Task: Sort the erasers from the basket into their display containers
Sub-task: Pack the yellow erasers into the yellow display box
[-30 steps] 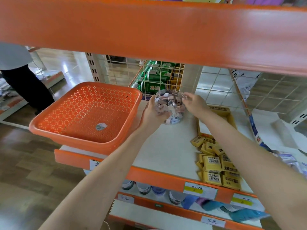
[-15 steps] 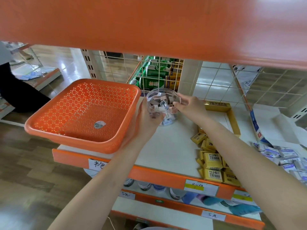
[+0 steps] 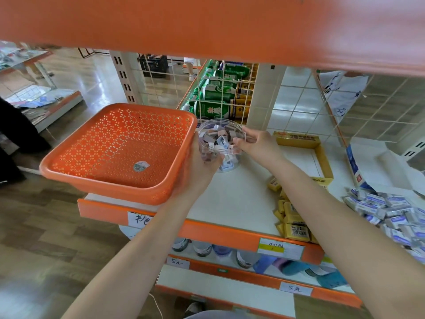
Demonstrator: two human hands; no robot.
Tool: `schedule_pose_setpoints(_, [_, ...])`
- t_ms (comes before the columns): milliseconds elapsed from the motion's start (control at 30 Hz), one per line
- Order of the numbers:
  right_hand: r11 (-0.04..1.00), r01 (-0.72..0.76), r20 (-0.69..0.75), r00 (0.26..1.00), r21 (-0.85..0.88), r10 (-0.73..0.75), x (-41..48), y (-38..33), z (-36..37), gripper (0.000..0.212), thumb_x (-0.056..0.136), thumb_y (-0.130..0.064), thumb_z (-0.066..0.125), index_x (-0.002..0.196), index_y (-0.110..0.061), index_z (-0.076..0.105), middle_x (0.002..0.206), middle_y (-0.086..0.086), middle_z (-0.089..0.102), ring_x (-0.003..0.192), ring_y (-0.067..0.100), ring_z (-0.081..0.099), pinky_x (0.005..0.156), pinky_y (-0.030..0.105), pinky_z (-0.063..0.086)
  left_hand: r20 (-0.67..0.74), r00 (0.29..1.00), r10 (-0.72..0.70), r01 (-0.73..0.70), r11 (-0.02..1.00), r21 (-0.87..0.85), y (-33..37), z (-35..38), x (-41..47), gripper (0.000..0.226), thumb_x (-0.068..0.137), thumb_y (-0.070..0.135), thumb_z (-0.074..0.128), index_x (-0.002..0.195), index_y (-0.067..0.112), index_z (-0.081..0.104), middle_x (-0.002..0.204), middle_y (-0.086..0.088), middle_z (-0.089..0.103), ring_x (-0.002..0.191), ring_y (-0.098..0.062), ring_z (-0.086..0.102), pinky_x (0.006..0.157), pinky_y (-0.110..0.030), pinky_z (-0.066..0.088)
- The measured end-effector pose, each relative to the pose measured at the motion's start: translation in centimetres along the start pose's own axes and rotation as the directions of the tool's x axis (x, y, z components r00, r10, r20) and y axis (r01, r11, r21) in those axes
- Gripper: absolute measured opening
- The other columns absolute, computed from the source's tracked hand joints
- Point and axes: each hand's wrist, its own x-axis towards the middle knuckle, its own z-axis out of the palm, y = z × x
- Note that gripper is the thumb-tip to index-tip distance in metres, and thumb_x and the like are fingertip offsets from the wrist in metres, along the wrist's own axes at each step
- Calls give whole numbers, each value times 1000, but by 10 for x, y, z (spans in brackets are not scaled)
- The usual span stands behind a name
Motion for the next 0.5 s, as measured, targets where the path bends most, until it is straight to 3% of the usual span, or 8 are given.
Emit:
schedule_pose_setpoints(100, [999, -11, 4, 1000, -43, 11, -1, -3, 1, 59, 91, -43, 56, 143, -23, 38, 139, 2, 51, 122, 21, 50, 94, 30, 42, -2, 1000, 15, -15, 999, 34, 9, -3, -4, 93, 68, 57, 67, 146, 32, 22, 146, 5, 38, 135, -16, 38, 106, -49, 39])
schedule_pose_setpoints(200, [999, 11, -73, 997, -44, -14, -6, -3, 4, 53, 90, -42, 58, 137, -21, 47, 135, 2, 54, 116, 20, 55, 92, 30, 43, 24, 1000, 6, -6, 1000, 11, 17, -10, -12, 75, 69, 48, 66, 133, 21, 39, 122, 2, 55, 115, -16, 56, 96, -46, 48])
schedule_pose_setpoints(300, [999, 46, -143, 988, -25, -49, -17, -1, 7, 45, 89, -39, 61, 129, -19, 54, 128, 1, 59, 108, 18, 58, 88, 30, 46, 43, 999, 20, -23, 998, 58, 24, -17, -32, 68, 78, 31, 71, 137, 17, 38, 128, 5, 49, 116, -11, 51, 97, -25, 45])
schedule_pose_setpoints(400, [989, 110, -137, 983, -94, -123, -32, 2, 9, 43, 89, -40, 60, 125, -16, 57, 126, 2, 59, 113, 19, 55, 91, 31, 43, 1, 999, 46, -46, 988, 148, 26, -20, -51, 66, 82, 22, 69, 138, 18, 35, 133, -1, 45, 120, -21, 46, 99, -36, 40])
schedule_pose_setpoints(500, [984, 143, -150, 976, -109, -158, -43, 3, 5, 46, 88, -44, 59, 123, -14, 58, 126, 4, 59, 115, 19, 53, 95, 32, 42, 23, 998, 66, -69, 989, 131, 31, -17, -66, 62, 82, 15, 68, 135, 22, 39, 128, 1, 44, 115, -17, 47, 97, -33, 40])
